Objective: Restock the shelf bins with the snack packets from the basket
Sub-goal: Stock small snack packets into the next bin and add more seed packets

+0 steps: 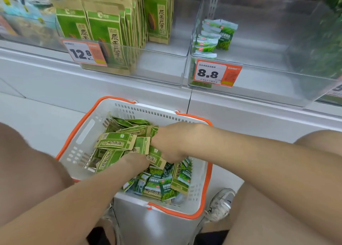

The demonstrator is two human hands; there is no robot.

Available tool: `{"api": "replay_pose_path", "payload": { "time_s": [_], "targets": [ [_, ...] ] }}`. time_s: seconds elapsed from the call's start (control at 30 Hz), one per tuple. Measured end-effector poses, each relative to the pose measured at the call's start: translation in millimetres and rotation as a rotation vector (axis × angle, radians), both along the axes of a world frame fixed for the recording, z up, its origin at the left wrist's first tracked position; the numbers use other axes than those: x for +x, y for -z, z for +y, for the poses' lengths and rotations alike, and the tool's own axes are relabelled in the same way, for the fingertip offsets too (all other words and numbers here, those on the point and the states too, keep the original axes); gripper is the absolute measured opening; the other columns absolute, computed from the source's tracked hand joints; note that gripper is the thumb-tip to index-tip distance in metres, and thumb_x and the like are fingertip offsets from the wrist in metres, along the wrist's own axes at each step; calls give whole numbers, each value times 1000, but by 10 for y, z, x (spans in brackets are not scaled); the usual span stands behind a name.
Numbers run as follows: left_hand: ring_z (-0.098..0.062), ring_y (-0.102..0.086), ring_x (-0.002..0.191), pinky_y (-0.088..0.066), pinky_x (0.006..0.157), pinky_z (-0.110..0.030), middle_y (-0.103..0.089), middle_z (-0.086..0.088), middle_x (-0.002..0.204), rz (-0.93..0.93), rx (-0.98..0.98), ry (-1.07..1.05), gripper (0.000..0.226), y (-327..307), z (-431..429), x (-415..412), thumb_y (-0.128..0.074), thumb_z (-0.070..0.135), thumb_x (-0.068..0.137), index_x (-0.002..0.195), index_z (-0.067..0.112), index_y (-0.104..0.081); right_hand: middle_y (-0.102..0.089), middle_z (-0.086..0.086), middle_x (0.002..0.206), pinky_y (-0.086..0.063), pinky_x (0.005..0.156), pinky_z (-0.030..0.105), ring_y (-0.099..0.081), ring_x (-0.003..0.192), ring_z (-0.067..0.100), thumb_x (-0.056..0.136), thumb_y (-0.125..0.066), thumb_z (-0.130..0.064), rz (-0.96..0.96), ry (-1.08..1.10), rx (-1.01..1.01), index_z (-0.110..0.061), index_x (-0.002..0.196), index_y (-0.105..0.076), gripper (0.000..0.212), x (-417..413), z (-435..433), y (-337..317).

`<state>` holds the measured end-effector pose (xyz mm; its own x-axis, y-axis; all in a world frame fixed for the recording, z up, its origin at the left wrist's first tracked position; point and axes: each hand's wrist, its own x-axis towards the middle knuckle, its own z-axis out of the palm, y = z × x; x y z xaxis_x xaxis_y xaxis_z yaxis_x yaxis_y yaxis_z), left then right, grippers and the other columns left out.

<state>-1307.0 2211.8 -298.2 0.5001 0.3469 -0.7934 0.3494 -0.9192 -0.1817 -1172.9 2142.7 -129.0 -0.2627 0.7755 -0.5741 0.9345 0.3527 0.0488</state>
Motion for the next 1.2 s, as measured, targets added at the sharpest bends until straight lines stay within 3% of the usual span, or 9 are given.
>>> {"api": "replay_pose_path", "payload": {
  "time_s": [0.17, 0.27, 0.37, 0.47, 0.63, 0.73, 0.83, 1.0, 1.2],
  "targets": [
    [-30, -66, 115, -52, 83, -36, -65, -8, 130, -116, -65, -140, 31, -124, 165, 104, -70, 13, 99, 129, 11, -64, -42, 0, 79, -41, 48, 30, -45, 60, 14, 102, -49, -11, -16, 11, -48, -14, 87, -52, 16, 19, 30, -46],
    [-23, -67, 107, -54, 89, -34, -71, 1, 118, -407, -236, -362, 24, -301, 361, 189, -76, 24, 94, 117, 19, -72, -47, 1, 76, -35, 46, 27, -44, 57, 15, 100, -49, -5, -2, 51, -71, -16, 74, -47, 28, 100, 91, -125],
    [-24, -74, 83, -62, 81, -41, -75, -9, 87, -803, -482, -610, 3, -654, 475, 326, -76, 11, 90, 91, 10, -74, -59, 1, 82, -48, 58, 31, -59, 72, 21, 98, -56, -15, 95, 95, -76, -16, 88, -65, 14, 267, 164, -253],
    [-29, -77, 75, -64, 69, -37, -74, -20, 82, -1078, -777, -889, 14, -1072, 476, 458, -67, -8, 83, 95, -4, -71, -67, -6, 84, -54, 72, 32, -62, 87, 18, 93, -71, -35, 212, 158, -3, -21, 97, -75, 16, 459, 182, -423],
    [-21, -69, 66, -65, 72, -39, -64, -20, 82, -1389, -946, -1101, 12, -1362, 466, 579, -57, -13, 94, 94, -1, -58, -40, 1, 63, -28, 47, 31, -39, 57, 14, 92, -70, -51, 228, 393, 368, -17, 64, -42, 53, 689, 194, -564],
    [-11, -59, 53, -64, 77, -50, -57, -2, 62, -1477, -1141, -1151, 26, -1471, 426, 605, -47, -16, 96, 84, 7, -49, -50, 1, 81, -32, 52, 31, -46, 78, 18, 82, -80, -58, 337, 488, 436, -13, 95, -52, 55, 696, 183, -573],
    [-21, -63, 64, -62, 65, -42, -58, -9, 76, -1496, -1321, -1242, 19, -1625, 438, 604, -52, -4, 83, 79, 13, -45, -59, -2, 96, -45, 67, 36, -49, 98, 21, 71, -88, -58, 402, 534, 553, -21, 112, -58, 63, 769, 183, -661],
    [-31, -71, 73, -57, 53, -33, -62, -16, 95, -1411, -1176, -1246, 36, -1822, 448, 659, -64, 46, 96, 95, 10, -62, -65, -6, 80, -51, 62, 40, -60, 82, 25, 78, -84, -37, 309, 286, 829, -27, 87, -61, 27, 924, 157, -819],
    [-16, -70, 67, -60, 59, -26, -74, -9, 81, -1727, -1164, -1150, 23, -2074, 417, 738, -72, 17, 86, 103, 2, -66, -67, -8, 100, -52, 76, 28, -64, 89, 9, 73, -56, 5, 758, 468, 977, -22, 105, -63, 43, 1089, 164, -965]
  ]
}}
